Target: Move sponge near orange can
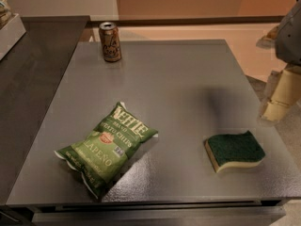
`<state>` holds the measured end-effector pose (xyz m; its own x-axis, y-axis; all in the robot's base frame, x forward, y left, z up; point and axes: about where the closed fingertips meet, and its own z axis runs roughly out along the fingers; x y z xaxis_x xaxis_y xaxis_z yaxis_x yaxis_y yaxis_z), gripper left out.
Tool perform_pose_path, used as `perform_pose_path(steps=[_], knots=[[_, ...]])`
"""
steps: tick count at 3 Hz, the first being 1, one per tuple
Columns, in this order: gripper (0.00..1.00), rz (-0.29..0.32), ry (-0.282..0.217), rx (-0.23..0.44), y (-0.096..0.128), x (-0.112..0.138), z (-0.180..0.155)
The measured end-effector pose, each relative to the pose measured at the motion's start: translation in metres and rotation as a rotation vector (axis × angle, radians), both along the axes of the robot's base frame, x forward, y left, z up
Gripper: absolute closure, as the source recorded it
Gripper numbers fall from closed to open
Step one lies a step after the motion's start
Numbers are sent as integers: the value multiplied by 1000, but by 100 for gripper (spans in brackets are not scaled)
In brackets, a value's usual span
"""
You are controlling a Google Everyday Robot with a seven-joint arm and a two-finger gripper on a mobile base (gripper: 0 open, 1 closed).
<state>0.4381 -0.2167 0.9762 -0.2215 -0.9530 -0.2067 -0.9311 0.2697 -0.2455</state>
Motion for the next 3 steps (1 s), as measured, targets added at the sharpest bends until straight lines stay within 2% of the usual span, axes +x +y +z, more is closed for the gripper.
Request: perform_pose_path(steps=[1,2,3], knots=[[0,0,-2,0,0,0,0],[0,23,7,3,4,-14,-6],[0,46,40,-4,4,-30,-27]])
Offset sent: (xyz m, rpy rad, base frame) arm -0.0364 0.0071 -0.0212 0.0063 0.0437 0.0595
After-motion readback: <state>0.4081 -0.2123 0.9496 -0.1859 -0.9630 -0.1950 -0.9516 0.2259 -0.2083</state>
